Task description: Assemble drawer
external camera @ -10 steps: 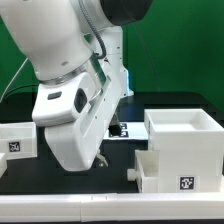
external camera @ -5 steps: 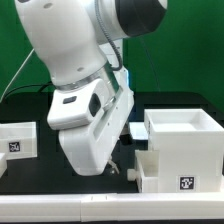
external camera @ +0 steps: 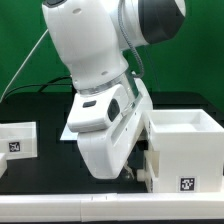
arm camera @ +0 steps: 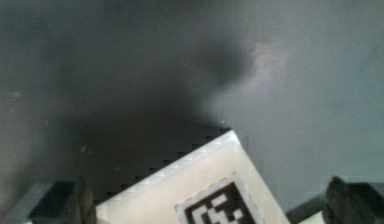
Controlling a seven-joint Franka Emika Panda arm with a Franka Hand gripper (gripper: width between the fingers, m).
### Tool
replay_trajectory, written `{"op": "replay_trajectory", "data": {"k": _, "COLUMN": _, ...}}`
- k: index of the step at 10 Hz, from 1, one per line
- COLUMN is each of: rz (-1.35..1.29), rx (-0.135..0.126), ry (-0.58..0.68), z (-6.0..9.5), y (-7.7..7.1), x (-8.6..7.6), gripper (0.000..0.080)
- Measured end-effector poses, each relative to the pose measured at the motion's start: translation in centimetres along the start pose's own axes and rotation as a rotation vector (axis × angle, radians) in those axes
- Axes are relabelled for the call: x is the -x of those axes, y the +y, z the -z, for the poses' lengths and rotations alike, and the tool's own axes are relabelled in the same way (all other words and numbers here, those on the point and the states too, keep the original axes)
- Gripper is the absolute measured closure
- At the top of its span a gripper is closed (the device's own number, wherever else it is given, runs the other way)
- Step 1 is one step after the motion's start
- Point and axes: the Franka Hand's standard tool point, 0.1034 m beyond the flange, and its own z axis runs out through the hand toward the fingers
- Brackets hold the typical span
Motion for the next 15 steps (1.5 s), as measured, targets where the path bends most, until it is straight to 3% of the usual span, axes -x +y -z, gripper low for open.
{"op": "replay_trajectory", "data": {"k": 5, "rz": -0.015, "rx": 0.004, "ry": -0.001, "z": 0.3, "y": 0.3, "x": 0.6, "gripper": 0.0151}}
{"op": "replay_trajectory", "data": {"k": 6, "rz": -0.003, "rx": 0.021, "ry": 0.001, "z": 1.4, "y": 0.8, "x": 1.3, "gripper": 0.0151}}
{"op": "replay_trajectory", "data": {"k": 9, "rz": -0.039, "rx": 0.061, "ry": -0.038, "z": 4.7, "y": 0.4, "x": 2.9, "gripper": 0.0151}}
{"op": "replay_trajectory", "data": {"k": 15, "rz": -0.043, "rx": 0.051, "ry": -0.043, "z": 4.0, "y": 0.3, "x": 3.3, "gripper": 0.0151}}
